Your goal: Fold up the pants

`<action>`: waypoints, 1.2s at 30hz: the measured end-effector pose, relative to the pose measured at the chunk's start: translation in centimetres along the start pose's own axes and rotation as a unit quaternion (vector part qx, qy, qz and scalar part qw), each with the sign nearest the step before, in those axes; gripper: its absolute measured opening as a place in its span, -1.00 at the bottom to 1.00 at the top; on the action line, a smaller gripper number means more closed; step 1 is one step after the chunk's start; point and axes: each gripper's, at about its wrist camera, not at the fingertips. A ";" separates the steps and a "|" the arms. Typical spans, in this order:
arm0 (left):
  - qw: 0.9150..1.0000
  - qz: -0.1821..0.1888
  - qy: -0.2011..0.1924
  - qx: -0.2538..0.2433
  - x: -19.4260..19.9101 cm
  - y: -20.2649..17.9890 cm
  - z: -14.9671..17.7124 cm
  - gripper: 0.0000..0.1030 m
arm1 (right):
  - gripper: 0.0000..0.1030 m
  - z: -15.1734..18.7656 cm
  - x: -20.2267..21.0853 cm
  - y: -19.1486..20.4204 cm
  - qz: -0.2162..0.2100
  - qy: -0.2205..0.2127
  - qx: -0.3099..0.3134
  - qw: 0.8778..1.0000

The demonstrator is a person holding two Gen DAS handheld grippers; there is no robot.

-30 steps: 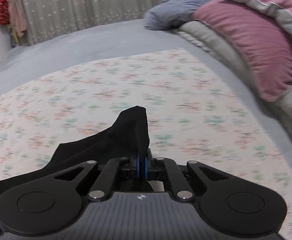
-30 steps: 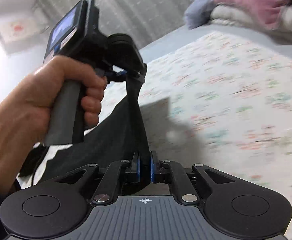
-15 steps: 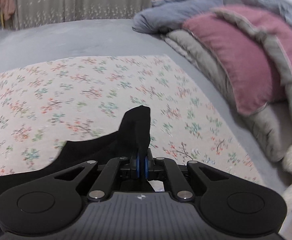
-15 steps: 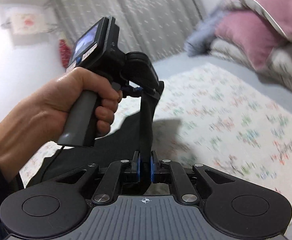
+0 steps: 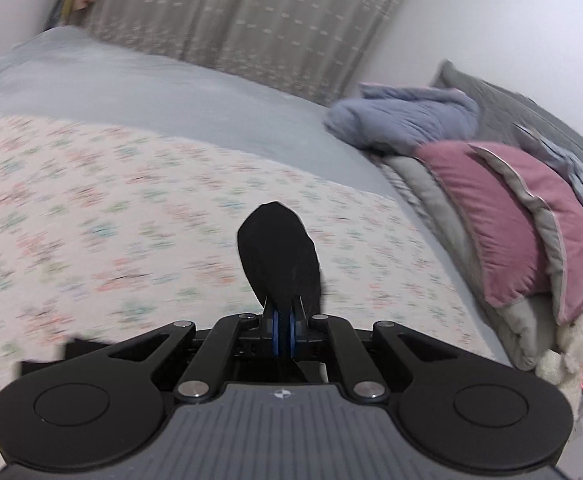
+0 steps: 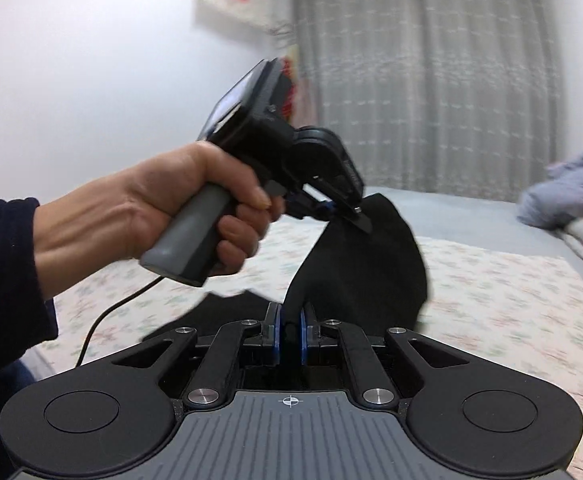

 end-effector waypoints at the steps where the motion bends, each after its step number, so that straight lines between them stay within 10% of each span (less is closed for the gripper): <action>1: 1.000 -0.006 0.001 0.007 0.0 1.8 0.2 -0.51 | -0.84 -0.2 -1.1 1.6 -0.008 0.006 0.018 1.000; 8: 0.998 -0.044 0.022 0.050 -0.8 10.0 0.8 -0.51 | -0.84 0.8 -8.3 10.7 -0.031 0.068 0.124 0.989; 18: 0.995 -0.075 0.047 0.055 -0.6 14.6 0.8 -0.39 | -0.83 1.6 -12.0 16.9 -0.044 0.115 0.110 0.986; 25: 0.992 -0.087 0.036 0.081 0.4 15.8 0.9 -0.05 | -0.56 1.9 -12.7 17.3 -0.071 0.129 0.083 0.986; 31: 0.991 -0.118 0.010 0.064 2.4 15.5 0.7 0.03 | -0.17 1.3 -9.8 14.3 -0.220 0.117 0.022 0.968; 36: 0.993 -0.113 -0.017 0.031 5.3 13.0 1.8 0.03 | -0.17 0.3 -7.3 7.6 -0.204 0.107 -0.035 0.972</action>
Point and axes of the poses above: each gripper's, at about its wrist camera, not at the fingertips, and x roughly against the way its jaws point, y to its left, z to its underside, and after that the axes turned 9 degrees about x, right-handed
